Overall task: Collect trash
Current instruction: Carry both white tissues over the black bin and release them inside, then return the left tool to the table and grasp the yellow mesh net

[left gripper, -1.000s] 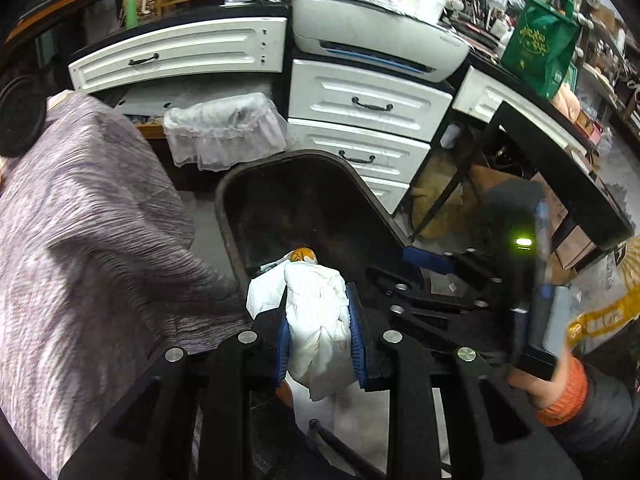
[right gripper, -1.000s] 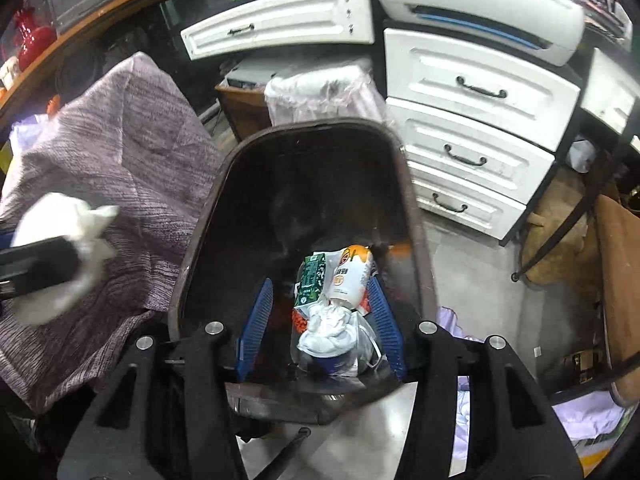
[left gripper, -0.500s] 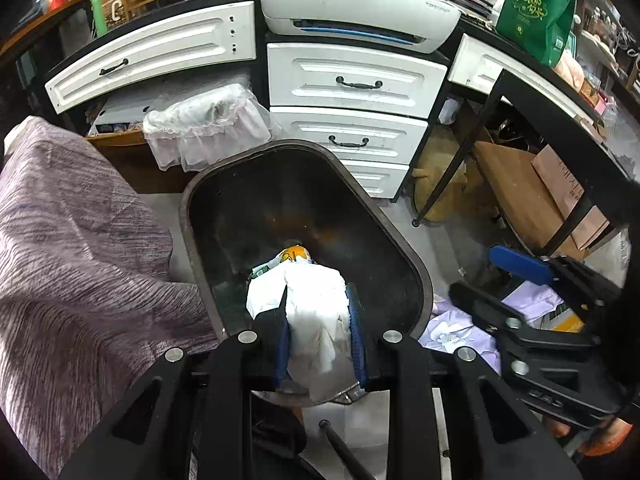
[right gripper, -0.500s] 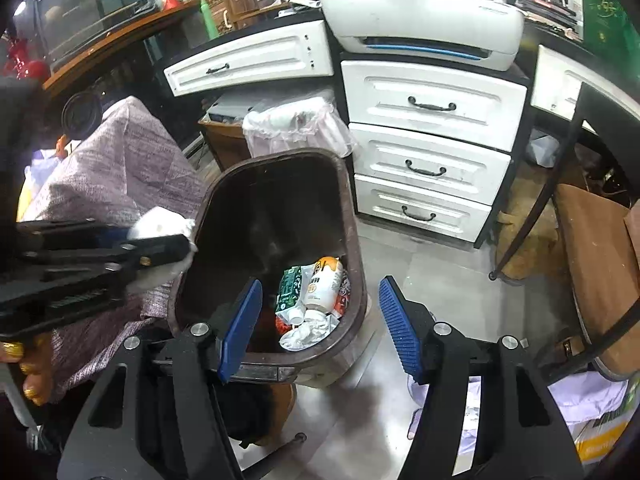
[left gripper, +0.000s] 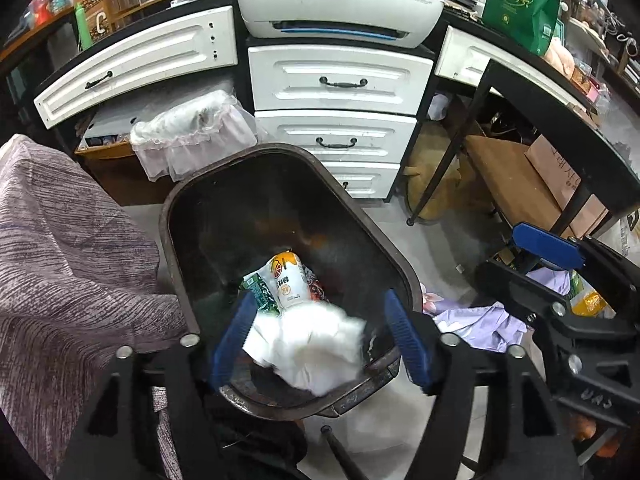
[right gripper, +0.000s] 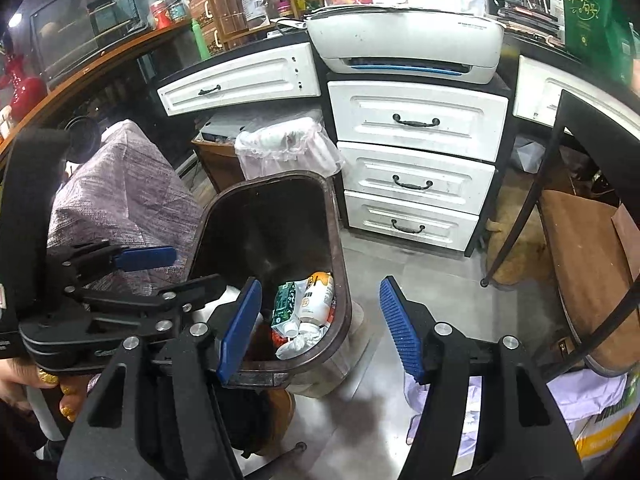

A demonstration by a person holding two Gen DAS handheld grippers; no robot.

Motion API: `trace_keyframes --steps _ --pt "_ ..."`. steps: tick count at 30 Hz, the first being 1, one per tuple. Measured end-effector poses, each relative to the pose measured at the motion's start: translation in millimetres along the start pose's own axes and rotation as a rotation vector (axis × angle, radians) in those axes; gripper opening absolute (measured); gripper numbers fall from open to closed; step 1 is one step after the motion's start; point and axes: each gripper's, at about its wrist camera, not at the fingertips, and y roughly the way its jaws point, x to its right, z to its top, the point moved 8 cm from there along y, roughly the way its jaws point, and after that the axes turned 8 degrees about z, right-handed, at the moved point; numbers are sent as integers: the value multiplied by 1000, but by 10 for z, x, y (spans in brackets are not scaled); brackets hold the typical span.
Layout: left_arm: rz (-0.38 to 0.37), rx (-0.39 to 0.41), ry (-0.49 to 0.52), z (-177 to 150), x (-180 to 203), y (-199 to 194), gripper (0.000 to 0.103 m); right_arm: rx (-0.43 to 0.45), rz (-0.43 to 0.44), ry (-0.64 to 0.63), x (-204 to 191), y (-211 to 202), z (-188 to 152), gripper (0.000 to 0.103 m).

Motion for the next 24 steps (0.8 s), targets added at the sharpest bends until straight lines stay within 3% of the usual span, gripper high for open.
trace_keyframes --steps 6,8,14,19,24 --pt "7 43 -29 -15 -110 -214 79 6 13 1 -59 -24 32 64" --pt "17 63 -33 -22 -142 -297 82 13 20 7 -72 -42 42 73" --pt "9 98 -70 -61 -303 -616 86 21 39 8 -149 -73 103 74" --pt "-15 159 -114 -38 -448 -956 97 28 66 -3 -278 -106 188 74" --pt "5 205 -138 -59 -661 -1244 97 25 99 -37 -492 -94 291 74"
